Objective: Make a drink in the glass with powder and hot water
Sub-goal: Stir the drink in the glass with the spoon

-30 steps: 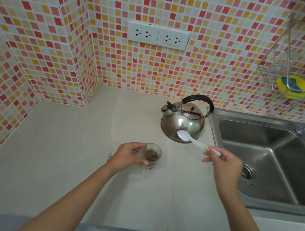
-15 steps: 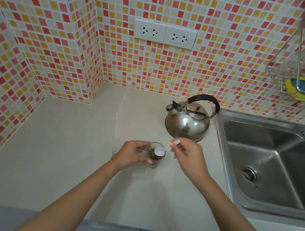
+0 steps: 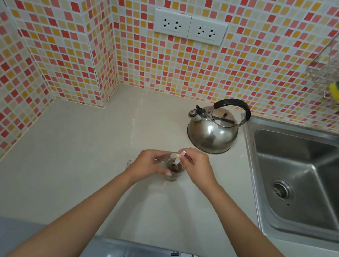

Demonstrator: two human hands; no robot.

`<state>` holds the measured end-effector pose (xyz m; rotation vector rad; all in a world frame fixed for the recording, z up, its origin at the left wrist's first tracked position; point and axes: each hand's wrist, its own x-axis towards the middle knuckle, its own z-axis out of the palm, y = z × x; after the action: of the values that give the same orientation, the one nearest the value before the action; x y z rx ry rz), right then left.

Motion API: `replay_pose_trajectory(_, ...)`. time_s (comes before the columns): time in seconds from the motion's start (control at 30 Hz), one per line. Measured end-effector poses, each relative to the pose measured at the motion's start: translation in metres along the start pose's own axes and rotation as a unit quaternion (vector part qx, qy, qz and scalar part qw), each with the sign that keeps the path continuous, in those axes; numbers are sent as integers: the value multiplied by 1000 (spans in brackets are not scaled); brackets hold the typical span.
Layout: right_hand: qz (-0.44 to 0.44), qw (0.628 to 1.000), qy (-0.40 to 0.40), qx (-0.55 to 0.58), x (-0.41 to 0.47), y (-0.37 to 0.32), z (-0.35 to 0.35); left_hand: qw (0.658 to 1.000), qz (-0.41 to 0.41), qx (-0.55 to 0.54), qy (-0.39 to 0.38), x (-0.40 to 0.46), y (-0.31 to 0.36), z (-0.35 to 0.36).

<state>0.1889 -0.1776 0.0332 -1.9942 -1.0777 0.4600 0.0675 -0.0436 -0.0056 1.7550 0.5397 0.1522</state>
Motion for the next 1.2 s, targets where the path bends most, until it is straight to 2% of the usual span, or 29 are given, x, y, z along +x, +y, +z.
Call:
replay_pose_trajectory(0.13,9,999,17,-27,-1,7,-6,1000,-5,-4,0,1,0,0)
replay_pose_trajectory(0.27,43,999,21,2,-10,8,2,1000,2,6,-8,3,0,-2)
replay_pose_trajectory(0.43,7,1000,21,-21,-3,-2,1,1000,8,10,-15,4,2,-2)
replay_pose_trajectory(0.53,22,998,39,-50,-3,3,-2,1000,10,17,-25,4,2,-3)
replay_pose_trajectory(0.6,37,998,37,-38,-7,3,3,1000,7,14,-23,4,1,-3)
replay_pose_trajectory(0.77,11,999,41,-10,-3,-4,4,1000,4,11,-19,4,2,-3)
replay_pose_trajectory(0.93,56,997,43,-17,-7,6,2,999,4,20,-25,5,2,-3)
replay_pose_trajectory(1.07,14,1000,25,2,-6,-1,8,1000,8,16,-21,5,1,-3)
replay_pose_trajectory(1.13,7,999,42,-11,-2,1,4,1000,5,17,-22,5,1,-3)
replay_pose_trajectory(1.2,42,996,75,5,-1,8,0,999,2,20,-25,5,0,-4)
